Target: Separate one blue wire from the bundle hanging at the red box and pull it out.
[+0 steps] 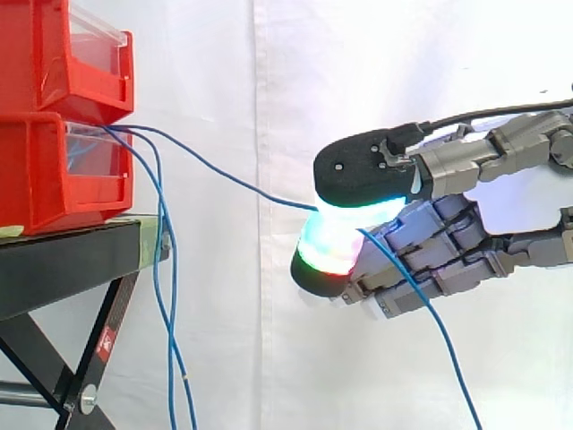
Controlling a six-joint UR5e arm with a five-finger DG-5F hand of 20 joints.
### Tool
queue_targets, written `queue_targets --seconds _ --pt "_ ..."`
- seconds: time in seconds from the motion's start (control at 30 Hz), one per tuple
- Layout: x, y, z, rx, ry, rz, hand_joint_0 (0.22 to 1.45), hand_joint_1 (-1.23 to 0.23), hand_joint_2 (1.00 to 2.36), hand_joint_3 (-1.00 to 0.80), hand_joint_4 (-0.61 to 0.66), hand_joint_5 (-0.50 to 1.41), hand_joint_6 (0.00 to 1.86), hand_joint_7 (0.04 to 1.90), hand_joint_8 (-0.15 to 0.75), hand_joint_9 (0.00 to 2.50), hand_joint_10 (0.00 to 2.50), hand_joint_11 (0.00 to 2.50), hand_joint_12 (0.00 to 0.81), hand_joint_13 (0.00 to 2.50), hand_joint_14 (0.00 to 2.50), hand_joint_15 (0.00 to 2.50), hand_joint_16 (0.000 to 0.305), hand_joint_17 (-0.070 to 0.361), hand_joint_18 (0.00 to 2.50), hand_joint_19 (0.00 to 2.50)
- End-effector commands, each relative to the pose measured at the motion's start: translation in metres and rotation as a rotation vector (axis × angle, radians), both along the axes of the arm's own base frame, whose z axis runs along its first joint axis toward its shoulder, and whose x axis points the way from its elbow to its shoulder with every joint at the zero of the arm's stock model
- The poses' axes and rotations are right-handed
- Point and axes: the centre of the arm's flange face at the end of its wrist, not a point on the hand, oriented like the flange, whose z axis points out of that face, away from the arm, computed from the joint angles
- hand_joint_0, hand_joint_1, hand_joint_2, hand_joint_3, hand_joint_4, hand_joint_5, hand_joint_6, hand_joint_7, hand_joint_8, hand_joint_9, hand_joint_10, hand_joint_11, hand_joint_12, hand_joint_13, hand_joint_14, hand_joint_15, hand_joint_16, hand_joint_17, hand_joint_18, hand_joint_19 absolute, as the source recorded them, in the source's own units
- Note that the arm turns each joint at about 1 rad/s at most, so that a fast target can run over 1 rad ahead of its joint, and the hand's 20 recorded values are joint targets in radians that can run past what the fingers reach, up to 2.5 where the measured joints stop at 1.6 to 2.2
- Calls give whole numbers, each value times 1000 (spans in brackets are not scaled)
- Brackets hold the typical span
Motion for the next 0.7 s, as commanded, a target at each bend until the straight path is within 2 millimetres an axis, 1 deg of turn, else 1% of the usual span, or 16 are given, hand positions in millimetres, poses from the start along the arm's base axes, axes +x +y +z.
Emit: queue_targets --seconds 0.0,0.17,0.67 --pt "0 0 1 0 -1 0 606 -776 1029 -126 -155 -120 740 1164 217 287 3 136 347 0 4 137 52 117 0 140" --pt "0 0 1 0 -1 0 605 -776 1028 -128 -162 -121 753 1124 195 220 2 81 343 0 4 136 52 117 0 145" --pt "0 0 1 0 -1 0 604 -773 1028 -127 -161 -123 757 1111 203 241 2 92 343 0 3 130 52 116 0 122"
